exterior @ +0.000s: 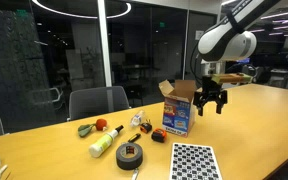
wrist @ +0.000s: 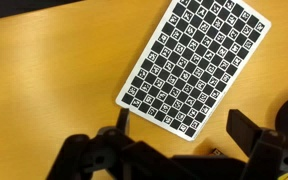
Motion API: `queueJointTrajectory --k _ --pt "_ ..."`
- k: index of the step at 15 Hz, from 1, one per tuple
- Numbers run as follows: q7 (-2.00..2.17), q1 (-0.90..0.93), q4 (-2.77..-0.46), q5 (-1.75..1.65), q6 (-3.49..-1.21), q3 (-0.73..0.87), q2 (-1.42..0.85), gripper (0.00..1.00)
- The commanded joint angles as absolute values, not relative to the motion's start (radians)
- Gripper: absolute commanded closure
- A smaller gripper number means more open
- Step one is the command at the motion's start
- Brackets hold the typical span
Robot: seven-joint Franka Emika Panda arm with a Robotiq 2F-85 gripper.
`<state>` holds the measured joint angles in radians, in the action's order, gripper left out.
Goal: Pick up the tape from the table and put it in the blue box.
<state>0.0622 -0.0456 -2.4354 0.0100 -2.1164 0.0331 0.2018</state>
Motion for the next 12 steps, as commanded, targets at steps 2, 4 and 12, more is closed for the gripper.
queueJointTrajectory --k 2,4,12 --pt "0.062 -0.045 -2.424 0.010 -2.115 0.034 0.202 0.00" --pt "0.062 -0.045 -2.418 0.010 -2.115 0.034 0.203 0.00" --pt "0.139 -0.039 -2.398 0.034 -2.107 0.018 0.178 0.00"
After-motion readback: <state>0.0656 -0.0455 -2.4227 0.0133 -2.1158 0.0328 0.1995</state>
